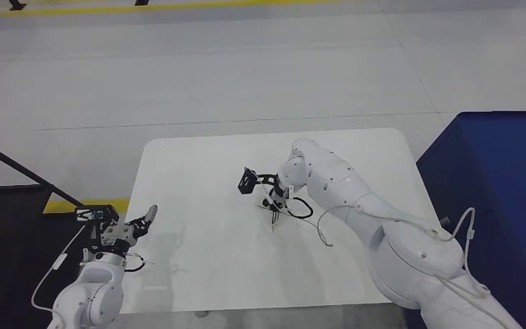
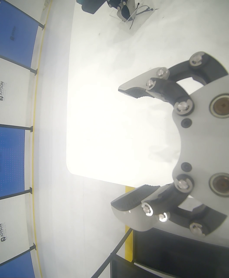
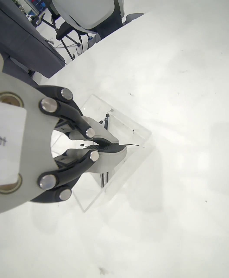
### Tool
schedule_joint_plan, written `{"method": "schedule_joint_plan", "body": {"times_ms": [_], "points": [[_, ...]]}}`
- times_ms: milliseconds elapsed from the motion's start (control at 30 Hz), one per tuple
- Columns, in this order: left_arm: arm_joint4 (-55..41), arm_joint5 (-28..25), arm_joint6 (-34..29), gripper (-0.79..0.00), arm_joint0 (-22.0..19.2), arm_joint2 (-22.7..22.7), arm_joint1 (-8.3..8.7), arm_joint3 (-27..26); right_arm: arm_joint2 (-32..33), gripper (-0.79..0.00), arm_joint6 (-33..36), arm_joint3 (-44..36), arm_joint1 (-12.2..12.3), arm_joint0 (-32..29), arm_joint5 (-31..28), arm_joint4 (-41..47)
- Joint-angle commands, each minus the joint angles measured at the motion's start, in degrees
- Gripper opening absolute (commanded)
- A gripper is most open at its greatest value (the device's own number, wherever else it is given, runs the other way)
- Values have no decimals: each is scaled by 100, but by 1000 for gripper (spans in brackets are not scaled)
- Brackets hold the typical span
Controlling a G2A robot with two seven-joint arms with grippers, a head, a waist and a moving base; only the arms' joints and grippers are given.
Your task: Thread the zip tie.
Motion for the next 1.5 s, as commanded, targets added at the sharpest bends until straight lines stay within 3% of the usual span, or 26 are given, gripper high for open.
{"method": "schedule_joint_plan", "body": {"times_ms": [0, 267, 467, 867, 1033, 1167, 1300, 1367, 1467], "points": [[0, 0, 0, 0, 0, 0, 0, 0, -18, -785, -172, -62, 95, 52, -169, -8], [0, 0, 0, 0, 0, 0, 0, 0, -68, -785, -378, -778, 615, 199, -377, 288], [0, 0, 0, 0, 0, 0, 0, 0, -68, -785, -887, -1870, 1339, 227, -886, 608], [0, 0, 0, 0, 0, 0, 0, 0, -37, -785, -1025, -2011, 1395, 189, -913, 584], [0, 0, 0, 0, 0, 0, 0, 0, 324, -785, -2013, -2272, 1611, 108, -1139, 14], [0, 0, 0, 0, 0, 0, 0, 0, 579, -785, -2821, -2726, 1858, -100, -1112, -1000], [0, 0, 0, 0, 0, 0, 0, 0, 758, -785, -3224, -3437, 2101, -461, -111, -2228], [0, 0, 0, 0, 0, 0, 0, 0, 919, -785, -3378, -3706, 2234, -664, 99, -2339], [0, 0, 0, 0, 0, 0, 0, 0, 1268, -785, -3613, -3842, 2460, -862, -378, -2030]]}}
